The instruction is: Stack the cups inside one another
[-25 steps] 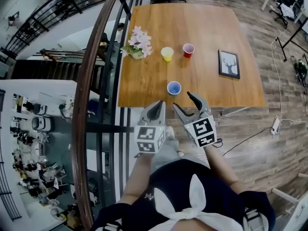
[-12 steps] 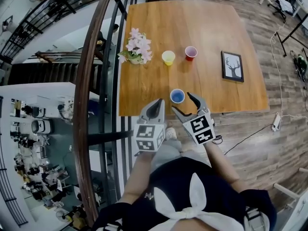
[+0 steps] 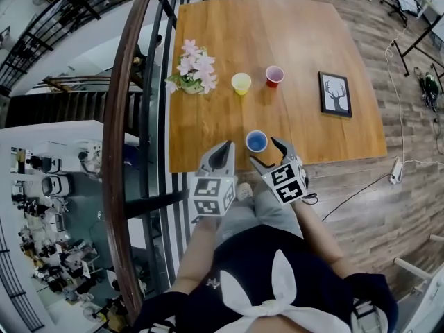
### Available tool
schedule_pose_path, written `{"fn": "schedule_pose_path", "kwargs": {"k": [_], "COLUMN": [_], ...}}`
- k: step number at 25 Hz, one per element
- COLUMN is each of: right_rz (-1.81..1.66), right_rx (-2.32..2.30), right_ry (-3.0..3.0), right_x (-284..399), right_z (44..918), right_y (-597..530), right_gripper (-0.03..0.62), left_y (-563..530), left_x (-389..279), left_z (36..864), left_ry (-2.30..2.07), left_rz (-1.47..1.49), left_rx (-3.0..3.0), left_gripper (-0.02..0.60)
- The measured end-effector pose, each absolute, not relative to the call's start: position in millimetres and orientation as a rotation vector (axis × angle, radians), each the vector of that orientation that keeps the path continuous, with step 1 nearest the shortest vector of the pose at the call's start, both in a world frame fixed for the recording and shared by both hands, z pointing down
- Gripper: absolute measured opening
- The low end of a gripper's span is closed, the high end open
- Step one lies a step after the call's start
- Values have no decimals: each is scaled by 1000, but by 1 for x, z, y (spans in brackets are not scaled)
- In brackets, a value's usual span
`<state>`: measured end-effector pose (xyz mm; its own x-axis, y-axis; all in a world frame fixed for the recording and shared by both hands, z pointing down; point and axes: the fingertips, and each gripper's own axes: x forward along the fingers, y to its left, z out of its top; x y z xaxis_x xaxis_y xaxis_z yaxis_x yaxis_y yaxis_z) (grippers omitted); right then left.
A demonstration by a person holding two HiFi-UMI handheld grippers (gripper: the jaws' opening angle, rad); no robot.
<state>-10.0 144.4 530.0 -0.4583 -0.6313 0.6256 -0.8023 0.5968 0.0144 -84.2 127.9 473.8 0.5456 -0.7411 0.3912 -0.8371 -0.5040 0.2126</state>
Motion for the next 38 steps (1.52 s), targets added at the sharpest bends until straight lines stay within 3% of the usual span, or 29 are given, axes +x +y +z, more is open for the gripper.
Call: {"fn": "schedule_pose_path", "kwargs": {"k": [23,38], "right_rz": [481,446], "right_rx": [905,832], "right_ry": [-2084,-2085], "right_x": [-6,-8], "right_z": [608,613], "right_y": [120,107], "right_gripper": [336,311], "left_y": [82,61], "left_x": [-78,-77], "left_z": [509,520], "left_ry": [-1232,-1225], "left_rz": [434,445], "left_rx": [2342,2321], "left_gripper": [17,17]}}
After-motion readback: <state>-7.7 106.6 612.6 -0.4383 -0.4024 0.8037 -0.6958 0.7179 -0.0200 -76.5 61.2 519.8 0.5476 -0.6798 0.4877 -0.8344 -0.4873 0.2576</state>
